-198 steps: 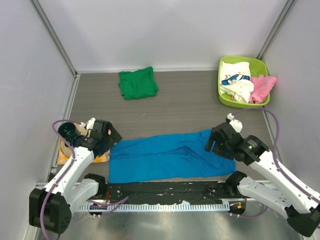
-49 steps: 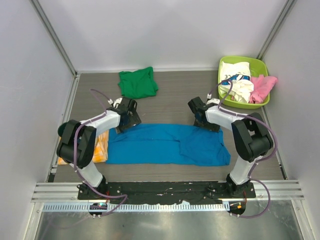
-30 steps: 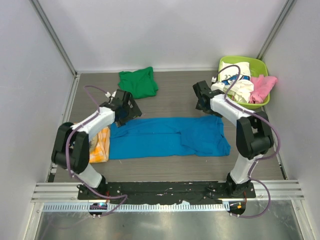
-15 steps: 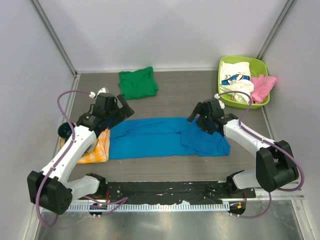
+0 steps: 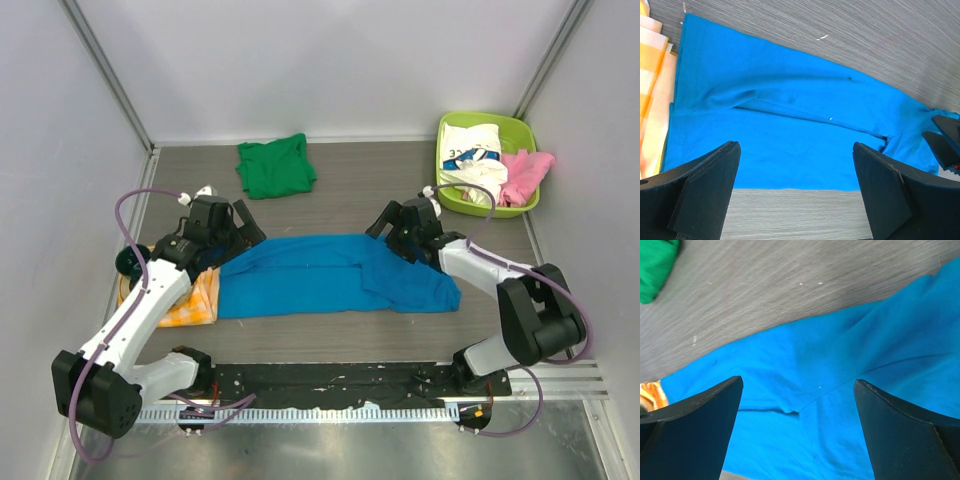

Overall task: Fold and stack the t-shirts
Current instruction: Fold the tshirt

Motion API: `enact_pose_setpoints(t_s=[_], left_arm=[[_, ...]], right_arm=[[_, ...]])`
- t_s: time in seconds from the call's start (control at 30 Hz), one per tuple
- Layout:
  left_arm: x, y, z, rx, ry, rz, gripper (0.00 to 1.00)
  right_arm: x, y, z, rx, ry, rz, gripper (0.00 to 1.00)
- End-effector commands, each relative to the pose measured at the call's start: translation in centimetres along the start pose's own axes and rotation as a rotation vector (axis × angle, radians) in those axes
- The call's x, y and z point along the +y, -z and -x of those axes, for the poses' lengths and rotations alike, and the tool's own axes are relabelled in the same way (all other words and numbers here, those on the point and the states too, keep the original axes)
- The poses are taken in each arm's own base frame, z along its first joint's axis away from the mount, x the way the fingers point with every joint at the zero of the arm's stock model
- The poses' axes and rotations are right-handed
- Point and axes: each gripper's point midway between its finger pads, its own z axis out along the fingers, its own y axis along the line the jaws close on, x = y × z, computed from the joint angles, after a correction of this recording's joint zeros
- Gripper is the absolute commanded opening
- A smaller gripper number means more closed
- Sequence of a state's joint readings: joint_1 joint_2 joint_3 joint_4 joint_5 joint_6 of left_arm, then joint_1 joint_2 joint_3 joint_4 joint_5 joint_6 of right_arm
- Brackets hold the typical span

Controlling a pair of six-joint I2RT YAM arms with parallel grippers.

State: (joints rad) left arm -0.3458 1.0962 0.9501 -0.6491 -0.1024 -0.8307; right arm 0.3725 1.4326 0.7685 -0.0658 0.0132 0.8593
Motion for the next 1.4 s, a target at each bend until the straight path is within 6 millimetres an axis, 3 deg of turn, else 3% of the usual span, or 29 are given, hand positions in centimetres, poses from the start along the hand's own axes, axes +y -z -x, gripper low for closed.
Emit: enact_pose_setpoints(t_s=[0.0, 0.23, 0.37, 0.47, 0.5, 0.57, 0.63, 0.67, 0.7, 0.73, 0.77, 0.8, 0.87, 0.93, 0.97, 1.03, 1.07, 1.13, 1.17, 1.37], left_arm=[[0.0, 0.2, 0.4, -0.007, -0.024, 0.004, 1.00], [0.3, 0.4, -0.1, -0.001, -0.022, 0.000, 1.00], [0.1, 0.5, -0.9, 0.017, -0.004, -0.037, 1.00], [0.4, 0.5, -1.5, 0.024, 0.004, -0.040, 1.00], [0.6, 0.4, -1.5, 0.022, 0.003, -0.034, 1.00], [0.9, 0.3, -1.7, 0.033, -0.003, -0.018, 1.00], [1.3, 0.1, -1.9, 0.034, -0.008, -0.002, 1.00], [1.4, 0.0, -2.0, 0.035, -0.010, 0.001, 1.00], [1.6, -0.1, -2.1, 0.038, -0.011, 0.009, 1.00], [1.7, -0.3, -2.2, 0.041, -0.013, 0.014, 1.00], [1.8, -0.5, -2.3, 0.043, -0.015, 0.018, 1.00], [2.0, -0.6, -2.3, 0.046, -0.017, 0.025, 1.00], [2.0, -1.1, -2.5, 0.054, -0.017, 0.029, 1.00], [1.9, -1.5, -2.5, 0.048, -0.016, 0.028, 1.00], [1.6, -1.7, -2.6, 0.045, -0.015, 0.022, 1.00], [1.5, -2.5, -2.9, 0.047, -0.015, 0.021, 1.00], [1.4, -2.9, -3.2, 0.046, -0.025, 0.028, 1.00], [1.3, -3.9, -3.8, 0.064, -0.035, 0.039, 1.00], [1.1, -4.3, -4.1, 0.059, -0.053, 0.050, 1.00], [0.9, -6.8, -7.2, 0.121, -0.067, 0.074, 1.00]], right_arm=[[0.3, -1.7, 1.0, -0.033, 0.010, -0.003, 1.00], [-0.9, -4.7, 0.8, -0.036, 0.039, -0.041, 1.00], [-2.5, -7.9, 0.6, -0.025, 0.088, -0.119, 1.00], [-1.1, -10.6, 1.6, -0.005, 0.114, -0.106, 1.00], [-0.5, -12.7, 1.9, 0.005, 0.113, -0.105, 1.00], [0.3, -14.6, 1.8, 0.045, 0.117, -0.091, 1.00], [2.1, -17.6, 2.9, 0.041, 0.125, -0.059, 1.00], [2.8, -18.1, 1.9, 0.113, 0.125, -0.033, 1.00], [5.8, -18.8, 4.0, 0.081, 0.131, 0.028, 1.00], [5.1, -20.6, 3.0, 0.118, 0.128, 0.019, 1.00], [5.8, -21.0, 2.8, 0.147, 0.129, 0.034, 1.00], [8.3, -21.5, 4.6, 0.121, 0.138, 0.084, 1.00], [8.4, -22.5, 4.2, 0.154, 0.139, 0.079, 1.00], [10.1, -21.8, 5.6, 0.130, 0.161, 0.108, 1.00], [11.8, -20.1, 7.3, 0.085, 0.174, 0.137, 1.00], [12.5, -17.9, 8.9, 0.023, 0.208, 0.143, 0.99], [14.9, -14.8, 11.3, -0.054, 0.224, 0.188, 1.00], [15.4, -11.9, 12.9, -0.116, 0.248, 0.188, 1.00], [17.1, -8.6, 14.5, -0.167, 0.269, 0.224, 1.00], [18.8, 0.0, 15.9, -0.235, 0.299, 0.291, 1.00]])
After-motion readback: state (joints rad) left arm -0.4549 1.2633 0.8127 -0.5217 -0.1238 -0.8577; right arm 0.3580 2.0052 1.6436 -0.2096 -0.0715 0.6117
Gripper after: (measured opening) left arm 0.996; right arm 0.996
